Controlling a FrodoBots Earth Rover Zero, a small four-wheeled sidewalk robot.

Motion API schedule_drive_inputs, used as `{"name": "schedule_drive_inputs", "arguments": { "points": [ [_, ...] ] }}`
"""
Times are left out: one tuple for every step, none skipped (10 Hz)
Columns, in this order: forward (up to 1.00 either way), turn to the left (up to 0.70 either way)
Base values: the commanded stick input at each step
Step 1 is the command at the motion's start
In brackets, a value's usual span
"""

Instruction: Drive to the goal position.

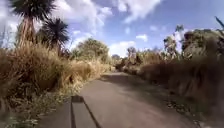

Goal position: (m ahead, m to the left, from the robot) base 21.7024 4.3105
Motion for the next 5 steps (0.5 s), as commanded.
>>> {"name": "schedule_drive_inputs", "arguments": {
  "points": [
    [0.70,0.00],
    [0.70,0.00],
    [0.70,0.00],
    [0.70,0.00],
    [0.70,0.00]
  ]
}}
